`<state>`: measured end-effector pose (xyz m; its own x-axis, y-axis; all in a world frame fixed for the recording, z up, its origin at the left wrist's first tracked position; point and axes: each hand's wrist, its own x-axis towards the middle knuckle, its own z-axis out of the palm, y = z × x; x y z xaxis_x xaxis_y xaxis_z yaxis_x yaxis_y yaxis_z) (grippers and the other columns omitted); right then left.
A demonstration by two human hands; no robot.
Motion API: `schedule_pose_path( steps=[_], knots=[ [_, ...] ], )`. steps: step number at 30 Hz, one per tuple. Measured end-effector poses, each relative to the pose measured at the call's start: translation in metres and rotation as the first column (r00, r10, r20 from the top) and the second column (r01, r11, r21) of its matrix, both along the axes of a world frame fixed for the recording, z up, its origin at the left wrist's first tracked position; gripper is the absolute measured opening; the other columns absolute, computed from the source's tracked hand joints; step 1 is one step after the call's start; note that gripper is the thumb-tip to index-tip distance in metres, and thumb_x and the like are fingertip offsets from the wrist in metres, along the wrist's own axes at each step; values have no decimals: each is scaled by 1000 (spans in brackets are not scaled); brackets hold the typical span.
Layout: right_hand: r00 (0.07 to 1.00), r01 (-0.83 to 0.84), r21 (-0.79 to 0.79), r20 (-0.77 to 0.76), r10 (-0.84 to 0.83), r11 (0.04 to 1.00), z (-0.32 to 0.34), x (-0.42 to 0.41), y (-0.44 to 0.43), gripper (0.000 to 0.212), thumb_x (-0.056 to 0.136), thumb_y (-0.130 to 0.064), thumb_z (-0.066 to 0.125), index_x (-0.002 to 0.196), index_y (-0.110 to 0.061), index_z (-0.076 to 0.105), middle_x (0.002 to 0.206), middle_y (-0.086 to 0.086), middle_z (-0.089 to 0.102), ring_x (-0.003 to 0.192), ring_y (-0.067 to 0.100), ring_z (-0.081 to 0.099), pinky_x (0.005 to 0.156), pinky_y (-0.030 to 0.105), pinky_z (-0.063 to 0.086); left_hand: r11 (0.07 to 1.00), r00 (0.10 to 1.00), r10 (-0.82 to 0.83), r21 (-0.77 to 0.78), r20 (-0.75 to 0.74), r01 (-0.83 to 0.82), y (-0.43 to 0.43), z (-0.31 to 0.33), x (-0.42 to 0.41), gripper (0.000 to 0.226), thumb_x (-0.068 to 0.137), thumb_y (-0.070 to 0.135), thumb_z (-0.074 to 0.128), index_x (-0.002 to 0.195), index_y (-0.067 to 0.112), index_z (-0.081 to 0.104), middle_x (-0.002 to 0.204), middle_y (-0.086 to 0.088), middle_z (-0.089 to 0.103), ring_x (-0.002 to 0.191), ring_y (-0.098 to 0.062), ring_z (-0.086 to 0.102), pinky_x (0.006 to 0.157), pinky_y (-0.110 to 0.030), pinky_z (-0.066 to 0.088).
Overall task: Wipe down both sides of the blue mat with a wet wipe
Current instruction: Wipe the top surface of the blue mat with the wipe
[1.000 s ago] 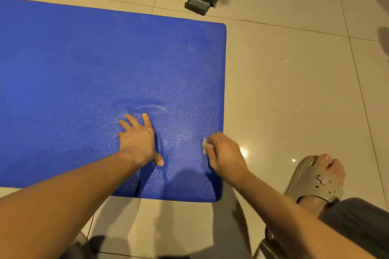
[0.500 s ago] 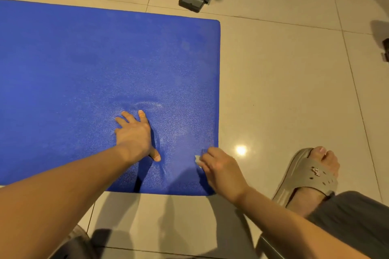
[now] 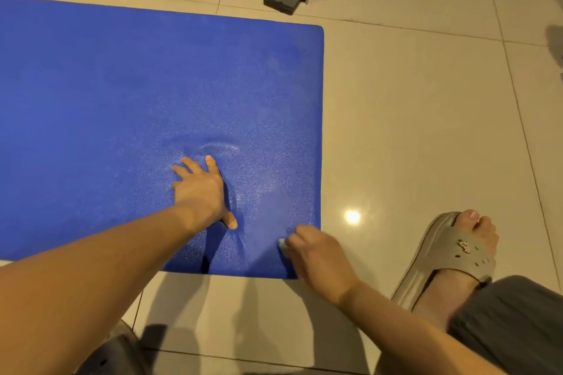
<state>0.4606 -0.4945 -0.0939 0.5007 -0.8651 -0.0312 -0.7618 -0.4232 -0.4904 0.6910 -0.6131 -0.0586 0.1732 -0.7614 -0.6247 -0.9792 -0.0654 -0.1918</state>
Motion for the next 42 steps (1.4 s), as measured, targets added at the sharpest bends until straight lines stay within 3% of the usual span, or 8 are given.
schedule_pose_path(
  steps=[6,13,19,22,27,34,39,42],
  knots=[
    [930,368,-27,31,-367,930,-4,7,-49,16,101,-21,56,87,-14,58,82,5,56,75,29,54,63,41,46,1000,1000,2,3,-13,-2,2,2,2,166,43,73,88,158,7,-12,158,-39,1,146,-58,9,108,-58,41],
    [998,-26,41,-63,29,999,2,9,17,6,88,-18,67,89,-21,62,82,1,52,70,26,56,54,36,42,999,1000,22,29,5,-22,-1,2,-1,166,44,70,90,158,7,-13,158,-39,-2,146,-59,8,109,-60,40],
    [923,383,-22,-35,-383,924,-2,10,-58,20,101,-26,55,86,-14,58,85,7,58,76,28,55,62,34,39,1000,1000,19,15,1,-19,1,0,2,166,43,71,89,158,9,-13,159,-38,-1,147,-58,8,110,-60,39],
    [933,360,5,15,-360,933,1,25,-8,22,98,-18,60,77,-17,54,77,5,54,71,28,53,61,37,39,1000,1000,11,6,-1,-11,1,-2,3,167,41,73,89,158,9,-12,159,-38,0,146,-58,9,109,-60,40],
    [997,69,79,12,-70,994,3,29,30,18,100,-23,56,82,-19,57,82,1,52,76,27,56,60,37,43,1000,1000,22,17,3,-22,-1,0,1,167,41,73,89,159,9,-12,159,-39,-1,146,-59,9,109,-60,41],
    [910,412,-25,-42,-413,911,5,33,-57,22,100,-23,58,82,-11,61,83,11,60,77,34,58,63,35,36,1000,1000,14,10,-5,-14,1,1,2,165,44,73,88,159,9,-12,159,-38,-1,147,-58,9,110,-58,41],
    [995,87,36,-47,-86,996,11,50,31,16,95,-17,59,80,-22,56,78,-1,51,73,24,55,59,34,41,999,999,32,31,-2,-32,-1,2,0,165,44,71,90,159,7,-12,158,-40,-1,146,-60,9,110,-60,39],
    [996,-4,4,-87,5,1000,4,40,2,16,99,-25,55,83,-21,56,84,2,54,78,28,56,61,39,46,999,1000,22,29,-1,-22,0,2,0,165,45,71,89,158,7,-12,158,-40,-1,146,-60,9,110,-60,39]
  ],
)
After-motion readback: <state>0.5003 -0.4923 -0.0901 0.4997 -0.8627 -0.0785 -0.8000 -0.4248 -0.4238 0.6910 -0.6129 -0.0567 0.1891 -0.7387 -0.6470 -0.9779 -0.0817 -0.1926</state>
